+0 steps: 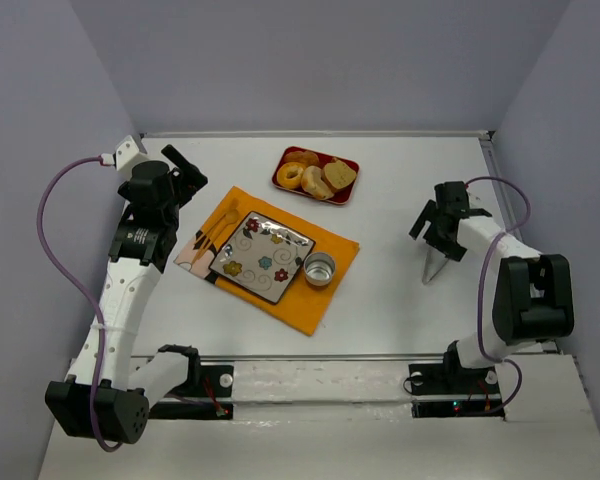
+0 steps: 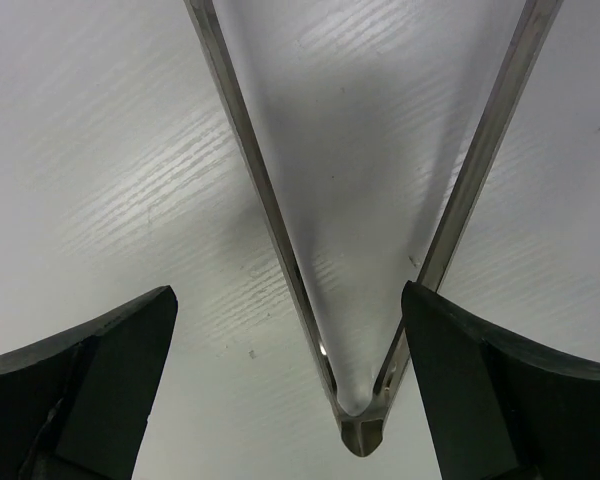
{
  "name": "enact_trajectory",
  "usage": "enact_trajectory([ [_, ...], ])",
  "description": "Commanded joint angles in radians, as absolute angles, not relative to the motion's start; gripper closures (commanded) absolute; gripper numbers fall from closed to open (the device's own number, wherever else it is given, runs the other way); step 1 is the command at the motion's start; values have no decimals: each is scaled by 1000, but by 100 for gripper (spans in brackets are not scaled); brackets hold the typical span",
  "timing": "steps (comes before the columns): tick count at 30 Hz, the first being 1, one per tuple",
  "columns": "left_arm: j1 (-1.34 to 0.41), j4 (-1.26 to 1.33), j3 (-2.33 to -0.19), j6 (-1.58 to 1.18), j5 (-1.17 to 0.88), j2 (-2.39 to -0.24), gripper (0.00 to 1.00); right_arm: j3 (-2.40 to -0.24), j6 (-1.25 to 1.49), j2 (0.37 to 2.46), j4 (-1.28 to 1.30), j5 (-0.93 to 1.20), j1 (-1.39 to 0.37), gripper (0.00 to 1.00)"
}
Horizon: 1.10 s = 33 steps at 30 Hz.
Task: Place the bread
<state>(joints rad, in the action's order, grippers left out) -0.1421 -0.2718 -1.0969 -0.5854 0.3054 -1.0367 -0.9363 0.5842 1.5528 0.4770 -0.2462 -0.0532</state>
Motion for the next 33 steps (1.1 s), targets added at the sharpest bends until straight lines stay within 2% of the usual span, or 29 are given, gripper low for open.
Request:
enact_trajectory([
  [1,-138,-232,-1100,-575,301,-1026,1,-989,577,1467,494,-290,-52,0],
  [7,-140,-229,-1103,-574,307,-1032,1,-974,574,1433,534,-359,-52,0],
  [15,-138,-224,-1109,-574,318,-1042,1,-930,631,1486,537,-296,-11,0],
  [26,-138,-236,-1118,-571,330,-1037,1,-980,617,1718,447,-244,38,1],
  [27,-138,-238,-1117,-572,337,-1032,1,-977,618,1727,440,-235,38,3],
  [31,-138,-245,-1117,-574,350,-1016,1,-957,618,1740,419,-218,48,29],
  [32,-138,-248,-1120,-574,351,-1014,1,-954,614,1715,420,-221,48,39],
  [33,-138,-249,-1121,-572,353,-1012,1,-951,609,1697,420,-221,48,42],
])
